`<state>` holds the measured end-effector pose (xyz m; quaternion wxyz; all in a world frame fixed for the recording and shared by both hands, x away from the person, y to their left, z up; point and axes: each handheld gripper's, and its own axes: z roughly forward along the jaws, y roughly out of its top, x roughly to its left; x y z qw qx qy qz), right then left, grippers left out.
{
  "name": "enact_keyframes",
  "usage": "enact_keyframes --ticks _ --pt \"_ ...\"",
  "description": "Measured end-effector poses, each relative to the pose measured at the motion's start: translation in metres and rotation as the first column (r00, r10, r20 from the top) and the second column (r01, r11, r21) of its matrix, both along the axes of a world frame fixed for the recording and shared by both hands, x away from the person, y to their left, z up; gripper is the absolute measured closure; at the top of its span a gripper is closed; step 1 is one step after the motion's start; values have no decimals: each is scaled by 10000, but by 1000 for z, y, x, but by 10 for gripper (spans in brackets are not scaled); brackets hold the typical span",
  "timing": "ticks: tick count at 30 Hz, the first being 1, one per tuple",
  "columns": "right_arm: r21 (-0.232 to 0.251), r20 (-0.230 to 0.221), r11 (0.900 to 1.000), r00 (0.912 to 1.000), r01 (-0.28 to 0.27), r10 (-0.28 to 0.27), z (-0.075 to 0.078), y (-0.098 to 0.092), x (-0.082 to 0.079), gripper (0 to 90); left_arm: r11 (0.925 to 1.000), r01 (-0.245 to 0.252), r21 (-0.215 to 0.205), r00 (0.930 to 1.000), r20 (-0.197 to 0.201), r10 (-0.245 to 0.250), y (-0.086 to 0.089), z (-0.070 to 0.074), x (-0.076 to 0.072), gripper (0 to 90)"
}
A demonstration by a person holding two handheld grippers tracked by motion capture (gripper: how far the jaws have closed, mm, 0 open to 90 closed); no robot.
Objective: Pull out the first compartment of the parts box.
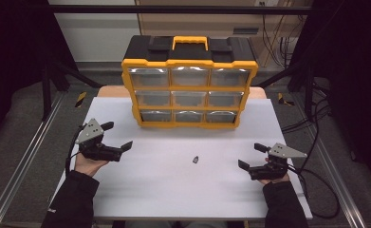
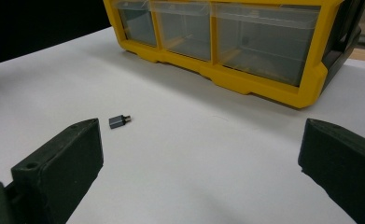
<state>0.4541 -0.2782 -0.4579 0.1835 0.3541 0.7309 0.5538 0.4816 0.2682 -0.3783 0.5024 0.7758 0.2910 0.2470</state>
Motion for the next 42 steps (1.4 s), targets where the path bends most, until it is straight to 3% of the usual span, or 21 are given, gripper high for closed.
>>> enact_keyframes --ticks 20,25,42 --pt "-5 24 10000 10000 -6 6 0 0 0 5 9969 161 775 9982 567 -205 -14 20 7 0" --pt "-20 2 10000 10000 -2 2 0 1 0 5 9930 151 1174 9967 773 -243 -19 25 10 0" --pt "11 33 10000 10000 -27 27 0 0 0 5 9812 317 1902 9901 1282 -568 -34 43 12 0"
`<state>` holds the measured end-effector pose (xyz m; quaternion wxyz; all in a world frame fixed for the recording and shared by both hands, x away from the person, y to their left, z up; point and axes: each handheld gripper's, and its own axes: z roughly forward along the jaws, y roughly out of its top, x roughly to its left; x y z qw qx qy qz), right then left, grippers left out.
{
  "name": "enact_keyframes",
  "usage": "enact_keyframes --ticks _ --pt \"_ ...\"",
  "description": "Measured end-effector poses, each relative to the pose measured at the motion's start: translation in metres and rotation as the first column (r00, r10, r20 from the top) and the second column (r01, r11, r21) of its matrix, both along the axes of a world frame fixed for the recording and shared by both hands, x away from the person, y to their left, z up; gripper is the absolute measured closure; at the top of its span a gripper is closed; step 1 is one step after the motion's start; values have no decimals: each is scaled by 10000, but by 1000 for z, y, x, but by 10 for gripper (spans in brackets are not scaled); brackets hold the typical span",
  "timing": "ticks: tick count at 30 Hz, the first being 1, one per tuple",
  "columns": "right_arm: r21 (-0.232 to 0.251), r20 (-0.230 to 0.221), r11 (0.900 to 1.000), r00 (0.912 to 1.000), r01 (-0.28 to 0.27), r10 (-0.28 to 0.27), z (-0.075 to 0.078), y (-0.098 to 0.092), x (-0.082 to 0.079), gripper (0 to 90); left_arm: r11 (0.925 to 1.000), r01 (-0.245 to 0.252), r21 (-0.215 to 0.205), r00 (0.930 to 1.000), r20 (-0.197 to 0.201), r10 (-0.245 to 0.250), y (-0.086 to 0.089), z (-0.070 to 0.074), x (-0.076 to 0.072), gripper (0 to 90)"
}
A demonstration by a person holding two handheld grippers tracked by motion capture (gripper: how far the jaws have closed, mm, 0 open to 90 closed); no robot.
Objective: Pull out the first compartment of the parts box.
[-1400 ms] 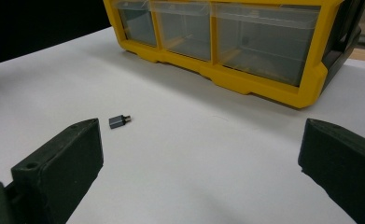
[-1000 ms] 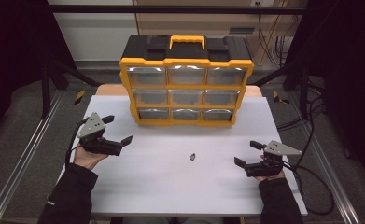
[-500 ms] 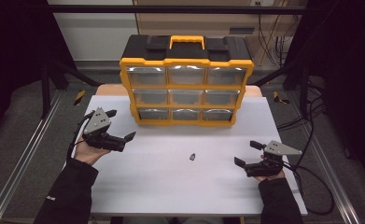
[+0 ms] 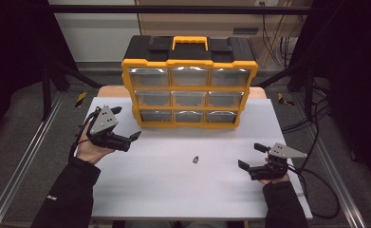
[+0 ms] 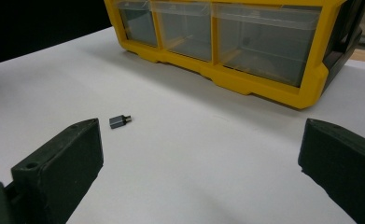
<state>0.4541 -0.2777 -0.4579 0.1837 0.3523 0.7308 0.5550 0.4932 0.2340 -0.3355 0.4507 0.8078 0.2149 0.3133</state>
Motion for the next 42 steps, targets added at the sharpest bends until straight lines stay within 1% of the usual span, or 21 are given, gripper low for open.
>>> enact_keyframes --ticks 6,7,8,10,13,14,15,18,23,27,31,32,38,42 --pt "-2 17 10000 10000 2 -2 0 0 0 5 9988 -23 480 9997 263 11 -6 6 0 0" --pt "-4 16 10000 10000 4 -4 0 0 0 5 9988 -23 480 9997 263 11 -6 6 0 0" --pt "-3 10 10000 10000 7 -7 0 0 0 5 9987 -6 519 9992 394 -14 -7 8 0 0" --pt "-5 14 10000 10000 2 -2 0 0 0 5 9985 14 546 9989 466 -39 -7 9 0 0" --pt "0 19 10000 10000 -6 6 0 0 0 5 9972 -2 748 9981 621 -45 -9 10 1 0" --pt "-4 10 10000 10000 -1 1 0 0 0 5 9961 -30 882 9975 709 -33 -10 11 1 0" --pt "-4 8 10000 10000 -1 1 0 0 0 5 9961 -30 882 9975 709 -33 -10 11 1 0" --pt "-1 -18 10000 10000 -3 3 0 0 0 5 9940 -59 1096 9962 867 -36 -12 13 2 0" --pt "-10 11 10000 10000 -4 4 0 0 0 5 9910 -58 1338 9939 1097 -90 -15 17 3 0" --pt "-12 18 10000 10000 1 -1 0 0 0 5 9895 -60 1442 9921 1247 -121 -17 23 4 0" --pt "-21 21 10000 10000 5 -5 0 0 0 5 9863 -63 1647 9894 1439 -177 -19 28 5 0" --pt "-9 30 10000 10000 0 0 0 0 0 5 9840 -93 1779 9875 1567 -190 -20 31 5 0" --pt "-19 7 10000 10000 -12 12 0 0 0 5 9816 -148 1903 9849 1724 -185 -22 35 7 0" --pt "-19 8 10000 10000 -9 9 0 0 0 5 9769 -153 2133 9821 1865 -253 -25 38 8 0"
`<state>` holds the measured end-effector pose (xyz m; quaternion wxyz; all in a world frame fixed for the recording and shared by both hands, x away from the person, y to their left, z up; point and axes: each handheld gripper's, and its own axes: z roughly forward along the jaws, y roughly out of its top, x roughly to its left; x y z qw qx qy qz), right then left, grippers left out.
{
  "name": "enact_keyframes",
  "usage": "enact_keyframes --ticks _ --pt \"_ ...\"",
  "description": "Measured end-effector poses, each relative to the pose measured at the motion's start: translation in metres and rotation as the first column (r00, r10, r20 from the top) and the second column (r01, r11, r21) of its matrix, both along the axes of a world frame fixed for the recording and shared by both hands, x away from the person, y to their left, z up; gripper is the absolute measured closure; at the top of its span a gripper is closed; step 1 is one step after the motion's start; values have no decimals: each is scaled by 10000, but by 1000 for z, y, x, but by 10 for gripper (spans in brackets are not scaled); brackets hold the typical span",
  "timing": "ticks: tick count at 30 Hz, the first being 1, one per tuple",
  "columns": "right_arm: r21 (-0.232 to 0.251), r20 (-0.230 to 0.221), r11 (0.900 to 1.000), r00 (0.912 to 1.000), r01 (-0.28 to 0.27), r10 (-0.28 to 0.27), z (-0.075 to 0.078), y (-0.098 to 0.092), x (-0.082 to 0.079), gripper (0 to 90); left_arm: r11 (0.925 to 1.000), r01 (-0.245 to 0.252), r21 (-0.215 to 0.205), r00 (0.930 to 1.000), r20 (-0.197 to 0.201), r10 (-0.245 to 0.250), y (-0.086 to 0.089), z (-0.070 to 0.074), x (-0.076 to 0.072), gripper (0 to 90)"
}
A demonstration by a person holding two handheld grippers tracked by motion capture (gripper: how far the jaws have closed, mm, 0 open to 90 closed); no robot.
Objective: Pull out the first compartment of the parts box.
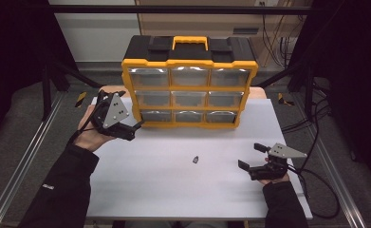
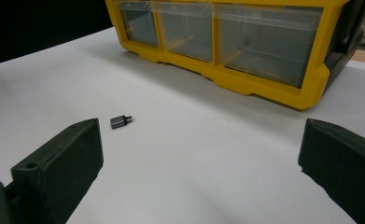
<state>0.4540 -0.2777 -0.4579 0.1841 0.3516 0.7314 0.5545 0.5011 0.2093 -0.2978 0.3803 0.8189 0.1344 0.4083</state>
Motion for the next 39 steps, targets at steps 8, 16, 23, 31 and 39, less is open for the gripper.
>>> enact_keyframes --ticks 8,16,23,31,39 --pt "-11 -8 10000 10000 -10 10 0 0 0 5 9990 29 439 9995 326 -43 -5 5 3 0" --pt "-14 -11 10000 10000 -20 20 0 0 0 5 9955 80 946 9977 667 -144 -12 11 6 0" --pt "-43 -9 10000 10000 -38 38 0 0 0 5 9905 127 1371 9952 943 -258 -17 15 9 0" --pt "-55 -23 10000 10000 -42 42 -1 0 0 5 9813 8 1926 9900 1383 -279 -23 19 13 0" --pt "-36 0 10000 10000 -39 39 0 0 0 5 9758 -151 2179 9862 1642 -215 -27 23 20 0"
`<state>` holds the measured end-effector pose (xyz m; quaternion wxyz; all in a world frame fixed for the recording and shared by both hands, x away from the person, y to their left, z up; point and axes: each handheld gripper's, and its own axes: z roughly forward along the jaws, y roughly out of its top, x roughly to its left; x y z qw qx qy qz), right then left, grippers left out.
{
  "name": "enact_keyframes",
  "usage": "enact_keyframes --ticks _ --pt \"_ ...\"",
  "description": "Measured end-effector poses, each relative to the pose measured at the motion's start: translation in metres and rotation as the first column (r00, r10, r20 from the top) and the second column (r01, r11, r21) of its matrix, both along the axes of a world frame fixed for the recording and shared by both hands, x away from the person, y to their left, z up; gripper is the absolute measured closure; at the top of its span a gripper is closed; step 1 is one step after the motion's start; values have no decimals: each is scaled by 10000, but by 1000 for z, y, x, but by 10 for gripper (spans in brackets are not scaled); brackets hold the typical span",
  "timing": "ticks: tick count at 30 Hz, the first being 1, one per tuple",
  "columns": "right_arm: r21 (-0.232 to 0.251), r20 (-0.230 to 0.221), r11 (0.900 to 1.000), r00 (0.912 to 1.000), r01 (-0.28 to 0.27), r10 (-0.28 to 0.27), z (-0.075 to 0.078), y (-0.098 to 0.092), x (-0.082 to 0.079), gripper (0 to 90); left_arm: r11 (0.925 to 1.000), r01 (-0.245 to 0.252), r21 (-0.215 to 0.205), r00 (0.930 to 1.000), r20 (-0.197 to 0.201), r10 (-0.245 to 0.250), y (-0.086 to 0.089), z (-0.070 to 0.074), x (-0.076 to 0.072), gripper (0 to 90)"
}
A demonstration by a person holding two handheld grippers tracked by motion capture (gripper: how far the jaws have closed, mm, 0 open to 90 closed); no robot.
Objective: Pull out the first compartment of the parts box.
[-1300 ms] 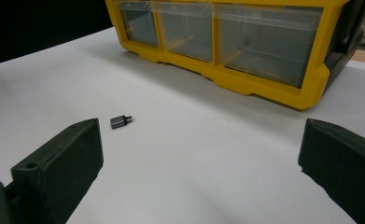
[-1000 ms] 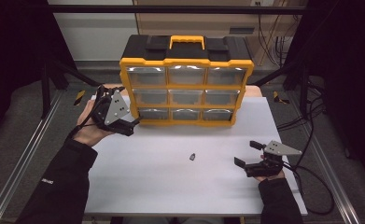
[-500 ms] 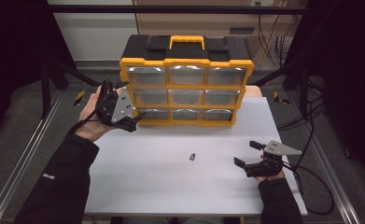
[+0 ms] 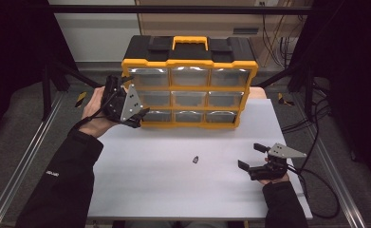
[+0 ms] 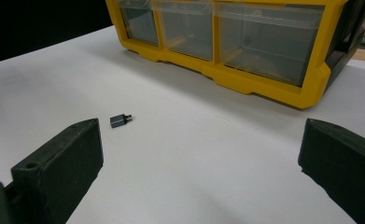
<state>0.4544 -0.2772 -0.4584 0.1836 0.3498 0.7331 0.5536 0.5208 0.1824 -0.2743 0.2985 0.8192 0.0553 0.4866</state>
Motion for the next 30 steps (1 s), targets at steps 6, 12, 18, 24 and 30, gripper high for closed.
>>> enact_keyframes --ticks 6,12,18,24,30 --pt "-20 -6 10000 10000 4 -4 0 0 0 5 9997 -36 262 9999 147 32 -5 1 5 0" --pt "-23 -9 10000 10000 5 -5 0 0 0 5 9977 -120 664 9994 339 98 -10 2 11 3" --pt "-31 -10 10000 10000 6 -6 0 0 0 5 9937 -191 1108 9986 507 135 -14 2 18 3" --pt "-30 -6 10000 10000 8 -8 0 0 0 5 9894 -262 1426 9970 760 154 -17 1 23 8" --pt "1 10 10000 10000 12 -12 0 0 0 4 9867 -351 1584 9951 965 199 -19 1 29 11"
